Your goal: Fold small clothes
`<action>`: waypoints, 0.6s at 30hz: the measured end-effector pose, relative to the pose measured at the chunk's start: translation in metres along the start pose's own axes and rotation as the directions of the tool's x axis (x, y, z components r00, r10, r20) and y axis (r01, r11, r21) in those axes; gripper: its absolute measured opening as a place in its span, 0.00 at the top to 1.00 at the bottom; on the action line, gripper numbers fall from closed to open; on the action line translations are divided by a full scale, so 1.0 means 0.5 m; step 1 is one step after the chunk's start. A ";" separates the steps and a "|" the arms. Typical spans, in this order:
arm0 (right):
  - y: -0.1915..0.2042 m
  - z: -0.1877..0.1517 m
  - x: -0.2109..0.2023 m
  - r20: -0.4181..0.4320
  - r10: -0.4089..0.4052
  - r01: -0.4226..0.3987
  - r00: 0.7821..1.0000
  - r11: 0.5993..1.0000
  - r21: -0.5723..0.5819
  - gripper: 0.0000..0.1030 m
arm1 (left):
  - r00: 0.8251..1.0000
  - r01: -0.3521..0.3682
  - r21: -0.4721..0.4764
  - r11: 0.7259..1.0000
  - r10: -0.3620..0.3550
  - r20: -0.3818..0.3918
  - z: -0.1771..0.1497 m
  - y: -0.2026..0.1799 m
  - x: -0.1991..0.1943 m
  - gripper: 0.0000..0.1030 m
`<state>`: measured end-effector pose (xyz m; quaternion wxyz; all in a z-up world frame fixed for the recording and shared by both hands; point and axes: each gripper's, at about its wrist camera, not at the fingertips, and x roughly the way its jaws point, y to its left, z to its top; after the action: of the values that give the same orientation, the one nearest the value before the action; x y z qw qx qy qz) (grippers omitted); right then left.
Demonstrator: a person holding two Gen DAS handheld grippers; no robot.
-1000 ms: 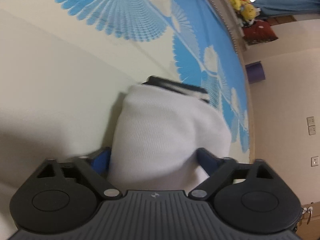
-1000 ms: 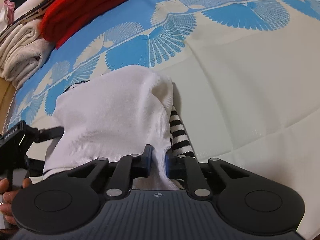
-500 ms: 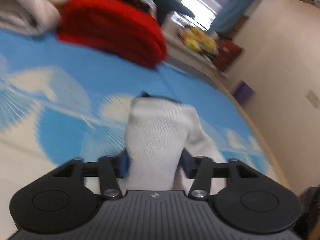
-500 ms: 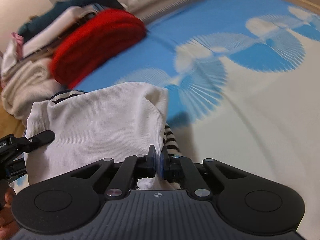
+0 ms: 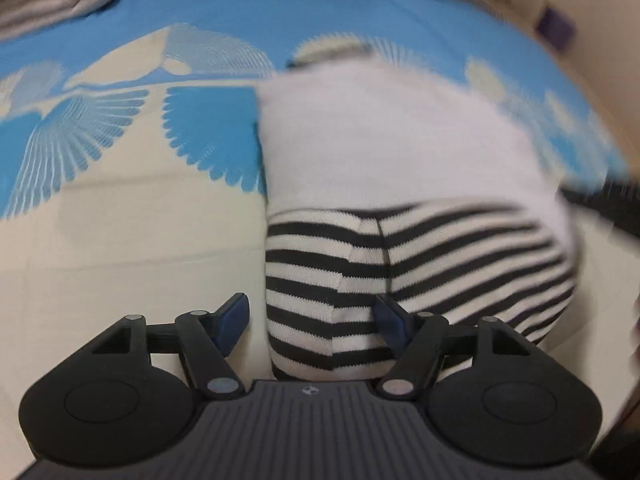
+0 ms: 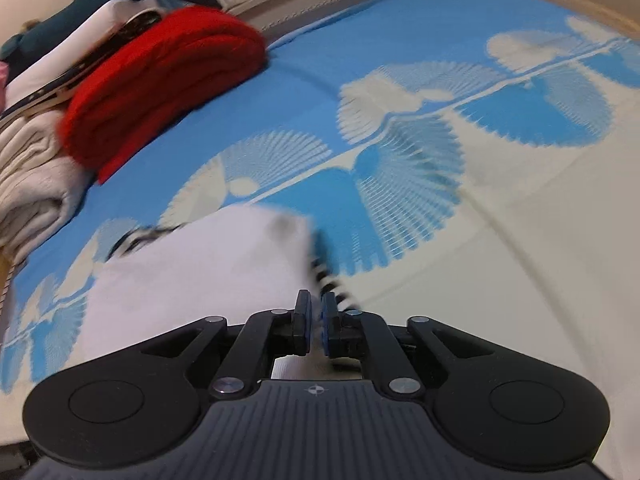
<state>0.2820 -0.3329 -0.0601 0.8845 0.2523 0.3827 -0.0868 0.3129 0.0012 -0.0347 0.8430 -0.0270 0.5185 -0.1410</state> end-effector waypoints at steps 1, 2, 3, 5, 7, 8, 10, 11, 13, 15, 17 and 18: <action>-0.006 0.001 -0.008 -0.003 0.019 -0.019 1.000 1.000 0.010 0.84 | 1.000 0.017 -0.028 0.999 -0.016 0.021 0.003 0.008 -0.011 0.28; -0.012 0.001 -0.015 -0.017 0.057 -0.056 0.998 0.998 0.019 0.77 | 0.999 0.035 -0.053 0.998 -0.033 0.036 0.003 0.017 -0.019 0.28; -0.017 0.001 -0.021 -0.028 0.090 -0.089 0.996 0.996 0.020 0.66 | 0.998 0.048 -0.073 0.996 -0.046 0.037 0.002 0.025 -0.022 0.28; -0.022 -0.005 -0.036 -0.046 0.125 -0.125 0.991 0.992 -0.008 0.57 | 0.998 0.069 -0.116 0.991 -0.067 0.017 -0.002 0.041 -0.019 0.29; -0.027 -0.016 -0.032 -0.112 0.129 -0.134 0.985 0.990 -0.040 0.57 | 0.996 0.086 -0.133 0.987 -0.083 0.028 -0.003 0.042 -0.021 0.29; -0.030 -0.024 -0.025 -0.151 0.121 -0.128 0.981 0.991 -0.042 0.57 | 0.995 0.098 -0.127 0.987 -0.093 0.045 -0.001 0.036 -0.032 0.29; -0.038 -0.042 -0.010 -0.230 0.115 -0.125 0.966 0.992 -0.032 0.57 | 0.988 0.139 -0.093 0.986 -0.131 0.087 -0.008 0.014 -0.054 0.29; -0.039 -0.048 -0.005 -0.257 0.120 -0.132 0.959 0.991 -0.033 0.57 | 0.984 0.159 -0.068 0.985 -0.151 0.098 -0.011 0.001 -0.058 0.28; -0.029 -0.061 -0.002 -0.292 0.131 -0.158 0.947 0.985 -0.071 0.83 | 0.988 0.142 0.019 0.990 -0.143 0.066 -0.023 -0.029 -0.042 0.26; -0.014 -0.065 -0.009 -0.277 0.111 -0.155 0.954 0.978 -0.143 0.95 | 1.000 -0.002 0.119 0.993 0.000 0.012 -0.040 -0.053 -0.016 0.23; -0.023 -0.044 -0.032 -0.207 0.130 -0.154 0.970 0.983 -0.102 0.95 | 0.998 -0.041 0.082 0.996 0.044 -0.037 -0.049 -0.037 0.002 0.22; -0.033 -0.031 -0.044 -0.169 0.145 -0.158 0.975 0.985 -0.067 0.95 | 0.999 -0.004 0.016 1.000 0.004 -0.044 -0.045 -0.024 -0.001 0.24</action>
<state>0.2513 -0.3399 -0.0593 0.8635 0.2515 0.4368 0.0171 0.2904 -0.0080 -0.0423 0.8318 -0.0160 0.5359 -0.1441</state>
